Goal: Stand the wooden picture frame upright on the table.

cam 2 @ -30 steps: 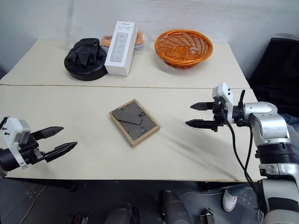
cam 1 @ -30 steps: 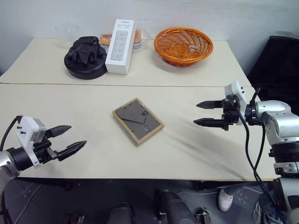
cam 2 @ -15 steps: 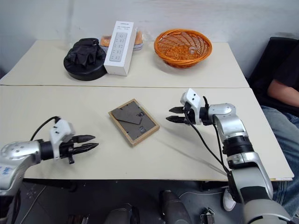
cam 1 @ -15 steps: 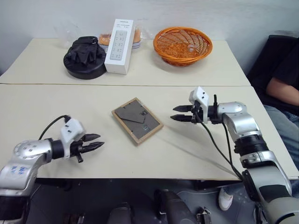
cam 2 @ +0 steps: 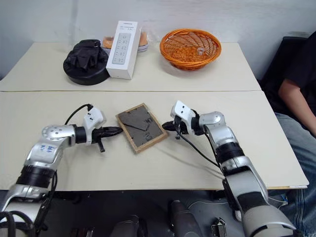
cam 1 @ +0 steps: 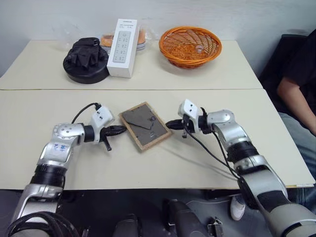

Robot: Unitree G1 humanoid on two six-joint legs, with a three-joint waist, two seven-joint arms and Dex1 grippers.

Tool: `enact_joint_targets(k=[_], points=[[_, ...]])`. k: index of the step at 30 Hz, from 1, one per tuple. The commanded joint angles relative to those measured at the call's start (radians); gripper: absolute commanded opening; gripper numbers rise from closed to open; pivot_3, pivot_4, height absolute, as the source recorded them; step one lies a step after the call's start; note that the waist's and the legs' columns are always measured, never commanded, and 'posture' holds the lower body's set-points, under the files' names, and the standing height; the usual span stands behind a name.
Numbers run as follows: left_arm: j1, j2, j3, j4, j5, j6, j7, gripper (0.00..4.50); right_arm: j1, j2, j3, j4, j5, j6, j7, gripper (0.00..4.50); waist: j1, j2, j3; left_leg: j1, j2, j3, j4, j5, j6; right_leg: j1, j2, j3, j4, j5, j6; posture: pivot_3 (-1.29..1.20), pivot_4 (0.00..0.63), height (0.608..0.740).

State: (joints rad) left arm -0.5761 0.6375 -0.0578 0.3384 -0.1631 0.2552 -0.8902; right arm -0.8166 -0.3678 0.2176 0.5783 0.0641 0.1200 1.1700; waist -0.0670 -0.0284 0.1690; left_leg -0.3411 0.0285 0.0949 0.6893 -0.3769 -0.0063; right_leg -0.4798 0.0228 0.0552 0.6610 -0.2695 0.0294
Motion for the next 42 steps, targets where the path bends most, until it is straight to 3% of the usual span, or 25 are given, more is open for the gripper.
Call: enact_joint_targets(k=[1,5,8,11,15,20,21,33,36,42], points=[[-0.055,-0.026,0.026,0.035,-0.01,-0.006,0.014,0.0,0.057,-0.009,0.009,-0.194,0.029,0.066,0.008,0.15,0.0,0.0,0.0,0.0,0.0,0.0,0.002,0.0,0.0,0.0,0.0,0.0,0.001,0.0,0.0,0.0,0.15,0.74],[0.0,0.044,0.025,-0.011,-0.039,0.116,-0.087,0.0,0.091,-0.033,0.008,-0.257,0.003,0.074,-0.028,0.15,-0.018,0.0,0.0,0.0,0.0,0.0,0.002,0.0,0.0,0.0,0.0,0.001,0.002,0.0,0.0,0.0,0.15,0.74],[0.038,0.101,0.037,-0.058,-0.106,0.299,-0.161,0.56,0.102,-0.058,0.013,-0.277,-0.017,0.046,-0.042,0.08,-0.022,0.0,0.0,0.001,0.0,0.0,0.001,0.0,-0.001,-0.001,0.0,0.001,0.003,0.0,-0.001,0.0,0.15,0.74],[0.039,0.141,0.045,-0.084,-0.203,0.571,-0.21,1.45,0.115,-0.083,0.025,-0.301,-0.031,0.021,-0.038,0.08,-0.018,0.0,0.0,0.001,0.0,0.0,0.002,0.0,-0.001,0.0,0.0,0.001,0.001,-0.001,-0.001,0.0,0.15,0.74],[-0.031,0.116,0.094,-0.046,-0.312,0.824,-0.2,2.81,0.125,-0.087,0.039,-0.309,-0.044,0.005,-0.043,0.08,-0.015,-0.001,0.0,0.002,-0.001,-0.001,0.002,-0.001,0.0,0.001,0.0,0.001,0.0,-0.001,-0.001,0.0,0.15,0.74],[-0.094,0.075,0.05,-0.002,-0.344,0.982,-0.183,4.34,0.12,-0.065,0.058,-0.286,-0.068,-0.015,-0.084,0.08,-0.014,-0.001,0.0,0.001,-0.001,-0.001,0.002,-0.001,0.0,0.001,0.0,0.0,0.002,-0.001,-0.001,0.0,0.15,0.74],[-0.1,0.062,0.039,0.004,-0.341,0.998,-0.172,4.47,0.118,-0.061,0.06,-0.285,-0.07,-0.017,-0.088,0.08,-0.014,-0.001,-0.001,0.001,-0.001,-0.001,0.002,0.0,0.0,0.001,0.0,0.0,0.002,-0.001,-0.001,0.0,0.15,0.74],[-0.163,-0.144,0.026,0.026,-0.361,1.081,-0.061,4.47,0.116,-0.014,0.069,-0.289,-0.07,0.007,-0.109,0.08,0.019,0.001,-0.004,0.005,-0.002,-0.001,0.004,-0.001,0.0,0.005,-0.001,0.001,0.0,-0.001,-0.001,0.0,0.15,0.74],[-0.191,-0.165,0.092,0.04,-0.385,1.115,-0.036,3.87,0.129,-0.02,0.064,-0.3,-0.068,0.005,-0.109,0.08,0.022,0.001,-0.004,0.004,-0.002,-0.001,0.004,-0.001,0.001,0.004,-0.001,0.001,0.001,0.0,-0.001,0.0,0.15,0.74],[-0.22,-0.122,0.134,0.047,-0.406,1.147,-0.044,1.95,0.166,-0.054,0.043,-0.334,-0.059,0.0,-0.115,0.08,0.008,0.001,-0.004,0.002,-0.002,-0.001,0.004,0.0,-0.001,0.002,-0.001,0.001,0.002,0.0,-0.001,0.0,0.15,0.74]])
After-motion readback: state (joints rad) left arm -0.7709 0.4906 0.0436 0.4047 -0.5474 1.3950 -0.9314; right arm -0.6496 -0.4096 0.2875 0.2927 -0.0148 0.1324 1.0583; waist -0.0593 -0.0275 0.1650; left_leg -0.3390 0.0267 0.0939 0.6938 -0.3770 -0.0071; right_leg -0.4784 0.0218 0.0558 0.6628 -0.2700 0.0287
